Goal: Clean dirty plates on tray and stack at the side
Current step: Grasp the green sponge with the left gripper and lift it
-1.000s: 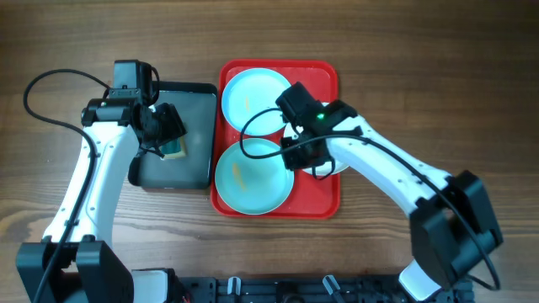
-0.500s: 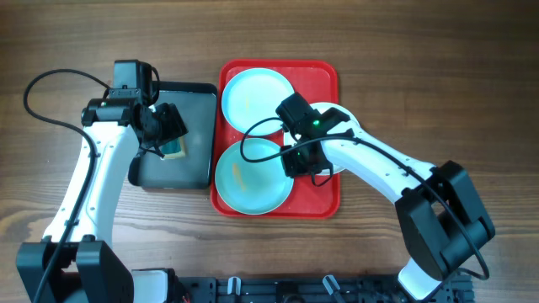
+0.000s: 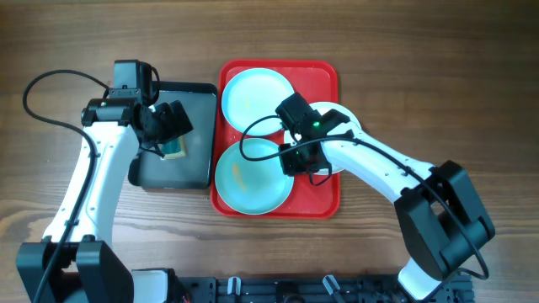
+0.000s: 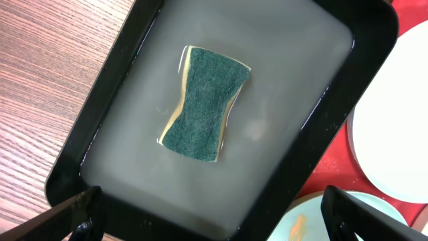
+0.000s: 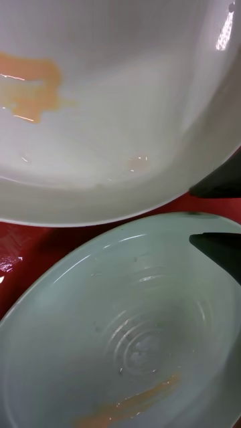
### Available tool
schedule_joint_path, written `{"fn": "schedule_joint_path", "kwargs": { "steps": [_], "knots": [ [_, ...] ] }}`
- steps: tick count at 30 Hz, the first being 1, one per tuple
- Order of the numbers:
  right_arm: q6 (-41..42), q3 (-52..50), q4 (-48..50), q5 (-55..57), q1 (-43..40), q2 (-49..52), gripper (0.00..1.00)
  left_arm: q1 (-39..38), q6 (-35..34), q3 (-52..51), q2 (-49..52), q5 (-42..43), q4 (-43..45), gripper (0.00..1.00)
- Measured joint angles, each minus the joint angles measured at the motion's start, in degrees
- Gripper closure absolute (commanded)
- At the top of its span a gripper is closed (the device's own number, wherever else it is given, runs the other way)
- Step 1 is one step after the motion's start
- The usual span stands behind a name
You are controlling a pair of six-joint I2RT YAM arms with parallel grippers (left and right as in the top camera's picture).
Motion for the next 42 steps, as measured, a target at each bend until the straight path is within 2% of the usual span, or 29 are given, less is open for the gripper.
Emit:
{"fn": "schedule_joint_path", "kwargs": {
  "steps": [10, 14, 23, 25, 28, 37, 41, 42],
  "knots": [
    [1.3, -1.4, 1.1, 0.0, 0.0, 0.0, 0.85, 0.0, 0.0, 0.0, 0.0, 0.0, 0.0, 0.00],
    [1.6, -1.4, 1.3, 0.0, 0.0, 0.0, 0.89, 0.0, 0.0, 0.0, 0.0, 0.0, 0.0, 0.00],
    [1.9, -1.4, 1.3, 0.0, 0.0, 0.0, 0.87, 0.0, 0.0, 0.0, 0.0, 0.0, 0.0, 0.00],
    [1.9, -1.4, 1.2, 0.0, 0.0, 0.0, 0.79, 0.0, 0.0, 0.0, 0.0, 0.0, 0.0, 0.00],
    [2.1, -1.4, 0.9, 0.0, 0.0, 0.0, 0.77, 0.0, 0.0, 0.0, 0.0, 0.0, 0.0, 0.00],
    [2.3, -1.4, 1.0, 0.0, 0.0, 0.0, 0.78, 0.0, 0.0, 0.0, 0.0, 0.0, 0.0, 0.00],
    [3.7, -2.7, 4.7, -0.1, 0.0, 0.0, 0.78, 0.0, 0.0, 0.0, 0.0, 0.0, 0.0, 0.00],
    [4.0, -3.3, 5.7, -0.4, 0.0, 0.0, 0.83, 0.0, 0.0, 0.0, 0.0, 0.0, 0.0, 0.00]
  ]
}}
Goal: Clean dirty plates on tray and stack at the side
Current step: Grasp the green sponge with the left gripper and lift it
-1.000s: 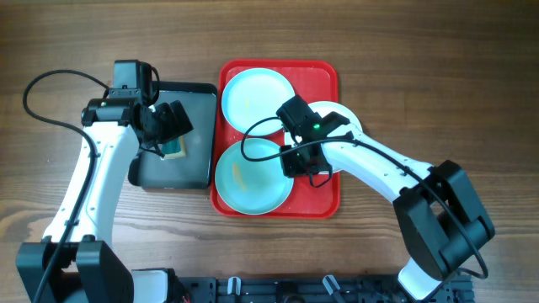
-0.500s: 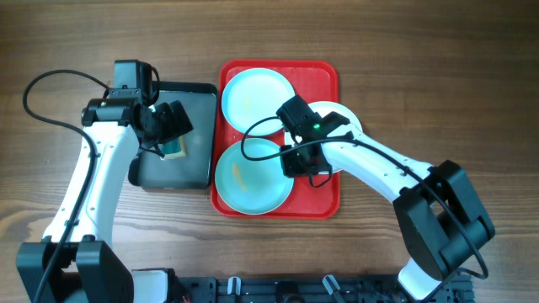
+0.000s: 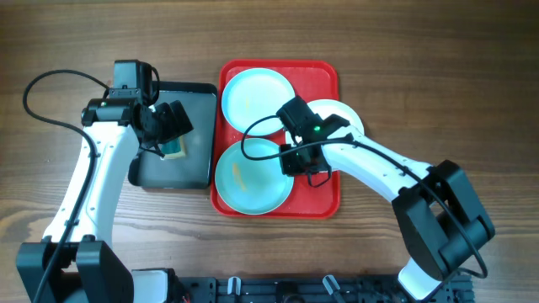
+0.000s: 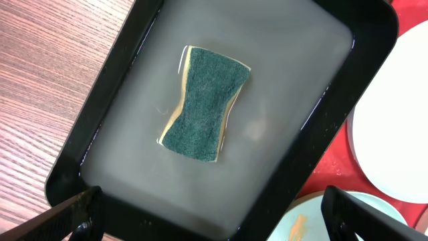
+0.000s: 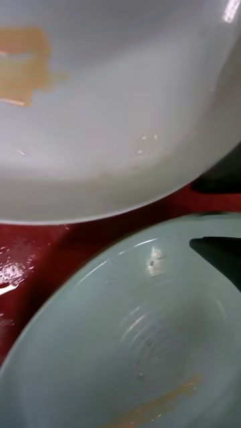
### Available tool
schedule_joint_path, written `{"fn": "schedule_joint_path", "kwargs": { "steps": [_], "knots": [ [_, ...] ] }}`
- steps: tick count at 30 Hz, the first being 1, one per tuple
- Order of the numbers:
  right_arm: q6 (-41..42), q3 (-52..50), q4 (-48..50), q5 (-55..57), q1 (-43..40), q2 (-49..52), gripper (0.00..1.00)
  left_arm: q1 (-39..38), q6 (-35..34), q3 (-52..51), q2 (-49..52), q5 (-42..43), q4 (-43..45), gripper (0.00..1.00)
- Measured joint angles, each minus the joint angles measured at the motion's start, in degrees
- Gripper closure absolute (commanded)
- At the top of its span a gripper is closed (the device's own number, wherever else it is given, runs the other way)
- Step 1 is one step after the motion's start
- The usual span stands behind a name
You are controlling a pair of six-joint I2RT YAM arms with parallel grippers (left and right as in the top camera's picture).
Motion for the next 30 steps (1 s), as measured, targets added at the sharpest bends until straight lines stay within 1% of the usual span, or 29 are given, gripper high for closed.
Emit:
{"fn": "schedule_joint_path", "kwargs": {
  "steps": [2, 6, 8, 15, 19, 28, 30],
  "knots": [
    [0.6, -0.6, 1.0, -0.5, 0.0, 0.0, 0.86, 0.0, 0.0, 0.0, 0.0, 0.0, 0.0, 0.00],
    [1.1, -0.7, 1.7, -1.3, 0.0, 0.0, 0.86, 0.0, 0.0, 0.0, 0.0, 0.0, 0.0, 0.00],
    [1.5, -0.7, 1.7, -1.4, 0.0, 0.0, 0.96, 0.0, 0.0, 0.0, 0.0, 0.0, 0.0, 0.00],
    [1.9, -0.7, 2.2, -1.1, 0.0, 0.0, 0.95, 0.0, 0.0, 0.0, 0.0, 0.0, 0.1, 0.00],
    [2.6, -0.7, 2.8, -0.6, 0.0, 0.0, 0.96, 0.0, 0.0, 0.0, 0.0, 0.0, 3.0, 0.00],
    [3.0, -0.7, 2.8, 1.9, 0.0, 0.0, 0.96, 0.0, 0.0, 0.0, 0.0, 0.0, 3.1, 0.00],
    [3.0, -0.5, 2.2, 3.0, 0.0, 0.0, 0.96, 0.0, 0.0, 0.0, 0.0, 0.0, 4.6, 0.00]
  ]
}}
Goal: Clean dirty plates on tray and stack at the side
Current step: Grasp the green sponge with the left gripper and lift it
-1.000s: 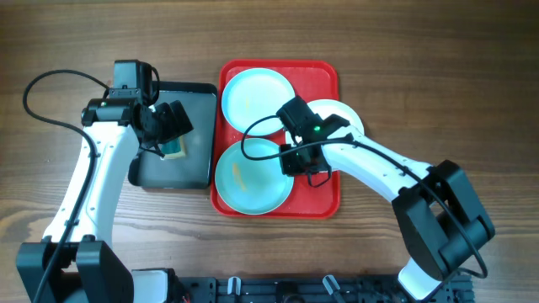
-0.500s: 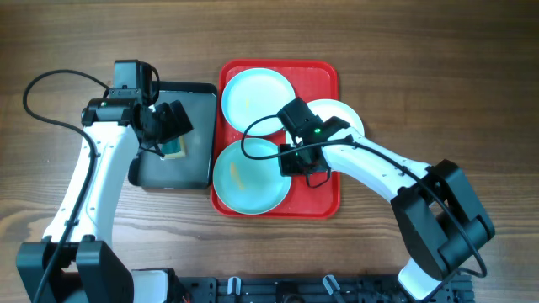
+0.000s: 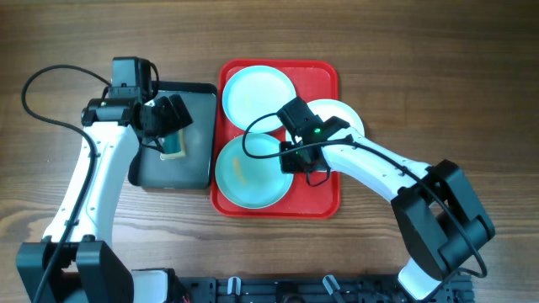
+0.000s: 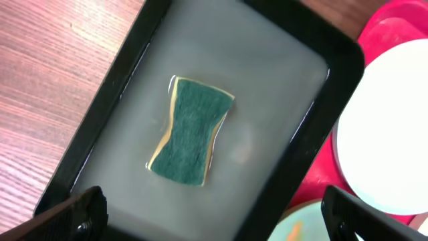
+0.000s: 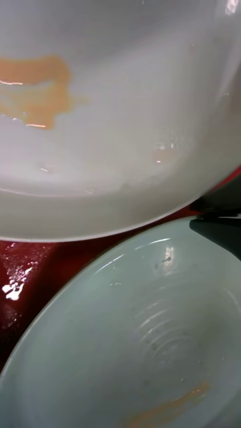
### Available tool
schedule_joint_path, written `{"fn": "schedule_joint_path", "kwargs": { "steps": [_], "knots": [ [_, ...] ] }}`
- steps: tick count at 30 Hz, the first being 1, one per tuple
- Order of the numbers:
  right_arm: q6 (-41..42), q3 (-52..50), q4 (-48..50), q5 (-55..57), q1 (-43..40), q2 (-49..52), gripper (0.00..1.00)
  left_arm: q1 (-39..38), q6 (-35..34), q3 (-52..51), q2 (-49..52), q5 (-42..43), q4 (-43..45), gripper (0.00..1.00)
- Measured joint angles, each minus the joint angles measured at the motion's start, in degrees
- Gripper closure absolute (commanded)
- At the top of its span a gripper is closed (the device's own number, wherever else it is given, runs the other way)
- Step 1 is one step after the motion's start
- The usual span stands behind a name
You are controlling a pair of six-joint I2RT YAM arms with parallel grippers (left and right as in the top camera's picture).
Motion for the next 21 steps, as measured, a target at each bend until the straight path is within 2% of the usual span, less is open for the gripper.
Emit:
{"fn": "schedule_joint_path", "kwargs": {
  "steps": [2, 3, 5, 9, 14, 21],
  "knots": [
    [0.0, 0.3, -0.7, 1.0, 0.0, 0.0, 0.96, 0.0, 0.0, 0.0, 0.0, 0.0, -0.5, 0.00],
    [0.0, 0.5, -1.0, 2.0, 0.0, 0.0, 0.96, 0.0, 0.0, 0.0, 0.0, 0.0, -0.9, 0.06],
    [0.0, 0.6, -1.0, 2.7, 0.0, 0.0, 0.96, 0.0, 0.0, 0.0, 0.0, 0.0, -1.4, 0.25],
    [0.0, 0.6, -1.0, 3.3, 0.0, 0.0, 0.96, 0.0, 2.9, 0.0, 0.1, -0.1, -0.8, 0.41],
    [0.0, 0.6, -1.0, 3.7, 0.0, 0.0, 0.96, 0.0, 7.7, -1.6, 2.3, -0.4, 4.7, 0.39],
    [0.0, 0.6, -1.0, 3.7, 0.0, 0.0, 0.96, 0.0, 13.4, -2.9, 9.9, -1.7, 7.9, 0.38]
  ]
}}
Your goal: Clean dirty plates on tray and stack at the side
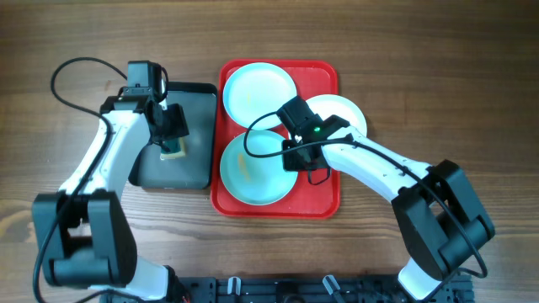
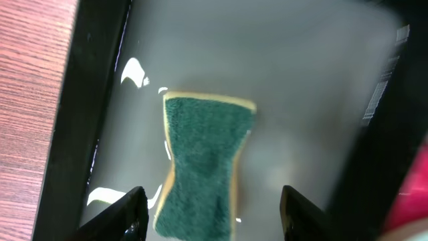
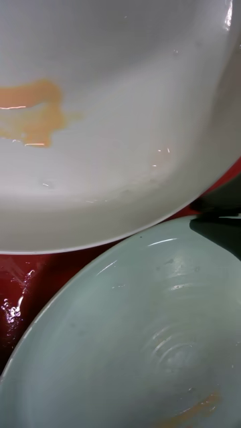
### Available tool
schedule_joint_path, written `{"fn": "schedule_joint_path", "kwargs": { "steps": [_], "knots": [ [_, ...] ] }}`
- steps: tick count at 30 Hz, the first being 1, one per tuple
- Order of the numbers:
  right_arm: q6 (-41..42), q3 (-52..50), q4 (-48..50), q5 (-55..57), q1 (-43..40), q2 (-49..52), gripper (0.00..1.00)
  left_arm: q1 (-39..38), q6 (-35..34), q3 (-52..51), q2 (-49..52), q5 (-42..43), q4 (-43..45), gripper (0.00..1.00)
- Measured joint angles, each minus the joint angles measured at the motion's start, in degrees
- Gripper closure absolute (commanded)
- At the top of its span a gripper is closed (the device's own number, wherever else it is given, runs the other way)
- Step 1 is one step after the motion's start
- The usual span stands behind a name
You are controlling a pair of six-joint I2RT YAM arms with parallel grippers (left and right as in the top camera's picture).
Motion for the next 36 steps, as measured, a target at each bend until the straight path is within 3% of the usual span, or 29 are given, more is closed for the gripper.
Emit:
{"fn": "schedule_joint_path", "kwargs": {
  "steps": [13, 15, 22, 25, 26, 36],
  "knots": [
    [0.0, 0.0, 0.0, 0.0, 0.0, 0.0, 0.96, 0.0, 2.3, -0.2, 8.0, -2.2, 3.1, 0.53],
    [0.0, 0.0, 0.0, 0.0, 0.0, 0.0, 0.96, 0.0, 2.3, -0.2, 8.2, -2.2, 3.7, 0.59],
    [0.0, 0.0, 0.0, 0.0, 0.0, 0.0, 0.96, 0.0, 2.7, -0.2, 9.2, -2.2, 3.8, 0.62],
    [0.0, 0.0, 0.0, 0.0, 0.0, 0.0, 0.96, 0.0, 2.9, -0.2, 10.1, -2.1, 4.2, 0.93],
    [0.0, 0.0, 0.0, 0.0, 0.0, 0.0, 0.96, -0.1, 2.7, -0.2, 10.1, -2.1, 4.2, 0.96],
    [0.0, 0.0, 0.0, 0.6, 0.0, 0.0, 0.90, -0.3, 3.0, -0.5, 8.4, -1.7, 3.6, 0.96]
  ]
}}
